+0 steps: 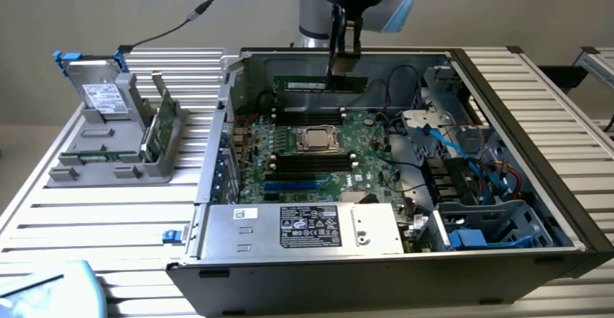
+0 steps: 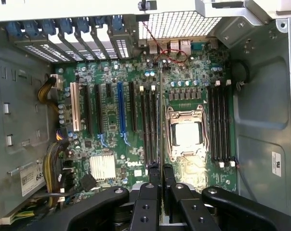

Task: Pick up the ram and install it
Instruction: 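Insert the ram into the slot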

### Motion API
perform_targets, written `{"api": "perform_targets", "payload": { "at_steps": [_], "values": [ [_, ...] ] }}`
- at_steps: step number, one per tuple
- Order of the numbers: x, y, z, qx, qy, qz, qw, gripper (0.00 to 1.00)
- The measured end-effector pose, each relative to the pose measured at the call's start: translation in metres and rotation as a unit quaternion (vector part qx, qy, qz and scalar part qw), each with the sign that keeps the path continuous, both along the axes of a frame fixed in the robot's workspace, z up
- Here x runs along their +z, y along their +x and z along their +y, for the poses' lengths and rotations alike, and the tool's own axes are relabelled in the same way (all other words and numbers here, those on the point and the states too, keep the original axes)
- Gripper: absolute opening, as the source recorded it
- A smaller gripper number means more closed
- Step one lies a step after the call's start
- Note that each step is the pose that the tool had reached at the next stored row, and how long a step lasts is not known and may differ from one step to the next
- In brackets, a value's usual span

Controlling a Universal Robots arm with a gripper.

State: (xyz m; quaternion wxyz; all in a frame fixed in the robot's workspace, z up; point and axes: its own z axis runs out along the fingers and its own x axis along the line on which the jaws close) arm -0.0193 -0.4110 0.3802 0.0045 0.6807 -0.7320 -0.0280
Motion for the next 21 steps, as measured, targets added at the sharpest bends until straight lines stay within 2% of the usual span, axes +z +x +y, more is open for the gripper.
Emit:
{"api": "perform_targets", "payload": {
  "at_steps": [9,21],
  "values": [
    [-0.0164,0.000,0.0010,0.024,0.0001,0.0000,0.9997,0.14],
    [-0.0357,0.000,0.0011,0.038,0.0019,0.0000,0.9993,0.14]
  ]
}}
